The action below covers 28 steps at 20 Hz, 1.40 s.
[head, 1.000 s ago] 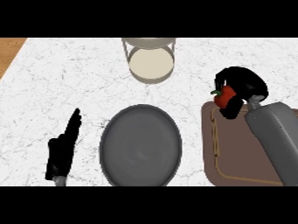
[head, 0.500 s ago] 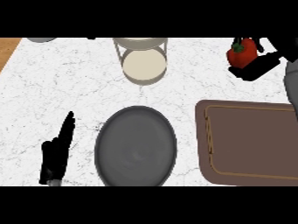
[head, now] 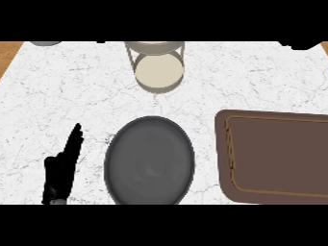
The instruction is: Pick the bell pepper from the tray and place it in the tiered basket
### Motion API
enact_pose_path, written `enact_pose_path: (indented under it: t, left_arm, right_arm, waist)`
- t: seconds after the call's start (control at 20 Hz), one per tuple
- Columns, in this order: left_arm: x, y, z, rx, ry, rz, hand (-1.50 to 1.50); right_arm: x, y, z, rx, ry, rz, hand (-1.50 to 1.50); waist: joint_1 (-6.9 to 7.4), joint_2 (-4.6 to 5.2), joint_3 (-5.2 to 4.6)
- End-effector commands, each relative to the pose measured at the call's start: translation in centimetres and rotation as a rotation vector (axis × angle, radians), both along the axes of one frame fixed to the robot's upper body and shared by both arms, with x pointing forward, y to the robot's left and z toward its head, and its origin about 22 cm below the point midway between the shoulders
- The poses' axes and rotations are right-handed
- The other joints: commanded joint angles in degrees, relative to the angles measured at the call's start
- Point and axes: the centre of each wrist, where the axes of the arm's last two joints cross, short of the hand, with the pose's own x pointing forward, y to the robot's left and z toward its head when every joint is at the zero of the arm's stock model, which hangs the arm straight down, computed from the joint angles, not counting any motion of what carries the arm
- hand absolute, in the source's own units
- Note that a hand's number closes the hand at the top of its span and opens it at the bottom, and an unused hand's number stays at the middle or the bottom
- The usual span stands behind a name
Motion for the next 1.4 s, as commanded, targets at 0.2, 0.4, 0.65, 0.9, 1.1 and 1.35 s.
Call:
enact_pose_path:
  t: [0.2,0.4,0.65,0.9,1.1,1.35]
  left_arm:
    - [1.5,0.0,-0.4,-0.004,0.028,-0.011,0.0]
    - [0.6,-1.1,-1.0,0.013,0.018,0.0,0.0]
    - [-0.2,-1.0,-1.2,-0.005,0.02,-0.024,0.0]
    - [2.7,-1.2,-0.4,-0.002,0.008,-0.003,0.0]
    - [1.1,-0.3,-0.5,0.0,0.019,-0.033,0.0]
    - [0.7,-1.9,0.3,0.008,0.025,-0.045,0.0]
  right_arm:
    - [3.0,4.7,3.6,0.033,-0.016,-0.043,1.5]
    - [4.3,6.4,4.2,0.041,0.015,-0.064,1.5]
    - [6.3,9.5,2.2,0.025,0.03,-0.053,1.5]
    - [7.0,12.4,0.8,-0.035,0.044,0.009,1.5]
    - [7.6,14.3,-1.9,-0.067,0.063,0.022,1.5]
    - [8.2,15.0,-5.1,-0.114,0.075,-0.03,1.5]
  waist:
    - [0.64,0.48,-0.17]
    - [0.79,0.48,-0.16]
    - [1.7,0.74,-0.17]
    - [1.41,0.9,-0.18]
    - [2.11,1.01,-0.19]
    - [2.57,1.13,-0.15]
